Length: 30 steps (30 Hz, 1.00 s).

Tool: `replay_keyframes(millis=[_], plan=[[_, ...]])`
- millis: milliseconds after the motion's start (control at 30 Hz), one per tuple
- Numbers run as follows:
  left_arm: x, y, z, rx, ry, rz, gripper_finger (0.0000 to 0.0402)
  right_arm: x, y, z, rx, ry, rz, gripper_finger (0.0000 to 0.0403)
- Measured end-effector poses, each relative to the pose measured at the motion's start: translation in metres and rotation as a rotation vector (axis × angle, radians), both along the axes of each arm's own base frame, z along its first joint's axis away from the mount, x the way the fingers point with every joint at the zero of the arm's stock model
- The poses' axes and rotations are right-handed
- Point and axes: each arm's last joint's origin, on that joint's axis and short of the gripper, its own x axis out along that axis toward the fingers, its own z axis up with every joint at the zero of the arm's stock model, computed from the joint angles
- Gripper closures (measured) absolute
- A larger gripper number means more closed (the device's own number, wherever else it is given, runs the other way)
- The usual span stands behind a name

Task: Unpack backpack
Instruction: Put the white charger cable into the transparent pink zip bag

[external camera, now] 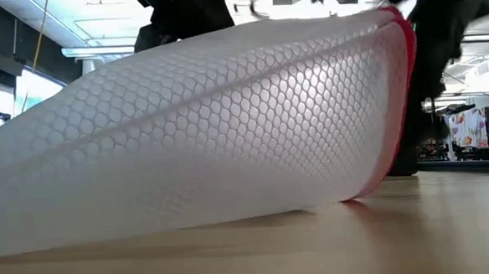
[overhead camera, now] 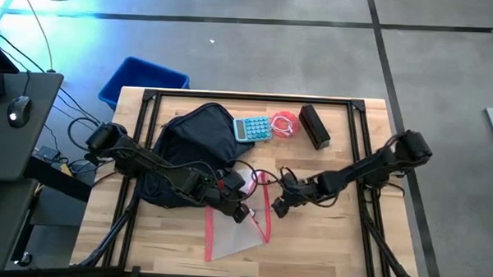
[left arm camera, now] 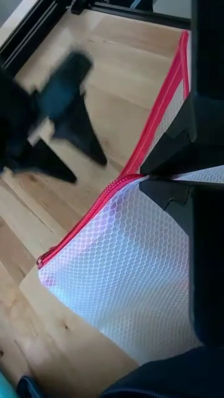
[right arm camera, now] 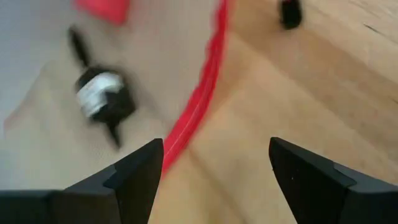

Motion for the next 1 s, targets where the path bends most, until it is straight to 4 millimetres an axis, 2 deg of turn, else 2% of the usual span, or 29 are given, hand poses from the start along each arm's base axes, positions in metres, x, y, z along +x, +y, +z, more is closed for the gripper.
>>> replay_keyframes(millis=[167, 333, 400, 500, 567, 633, 733, 900, 1000], plan=[[-0.001, -0.003, 0.000, -0.002, 0.000, -0.008, 0.0402, 0.009, -0.022, -0.024, 0.051, -0.159, -0.098, 0.0154], [-0.001, -0.004, 0.000, -0.005, 0.000, -0.010, 0.0402, 0.032, -0.031, -0.033, 0.095, -0.211, -0.072, 0.0188], [-0.001, -0.004, 0.000, -0.005, 0.001, -0.011, 0.0402, 0.045, -0.029, -0.031, 0.106, -0.227, -0.046, 0.0216], [-0.001, -0.004, 0.001, -0.006, 0.002, -0.012, 0.0402, 0.054, -0.026, -0.025, 0.123, -0.235, -0.002, 0.0288], [-0.002, -0.004, 0.006, -0.009, -0.006, -0.012, 0.0402, 0.059, -0.024, -0.012, 0.157, -0.272, 0.033, 0.0351], [-0.002, -0.004, 0.013, -0.011, -0.025, -0.009, 0.0402, 0.058, -0.022, 0.004, 0.195, -0.289, 0.069, 0.0388], [-0.003, -0.003, 0.022, 0.005, -0.029, 0.004, 0.0402, 0.053, -0.021, 0.031, 0.261, -0.262, 0.068, 0.0396], [-0.004, -0.001, 0.032, 0.041, -0.049, 0.038, 0.0402, 0.041, -0.021, 0.101, 0.266, -0.278, 0.077, 0.0402], [-0.002, -0.003, 0.044, 0.048, -0.087, 0.031, 0.0402, 0.037, -0.023, 0.137, 0.208, -0.284, 0.088, 0.0403]])
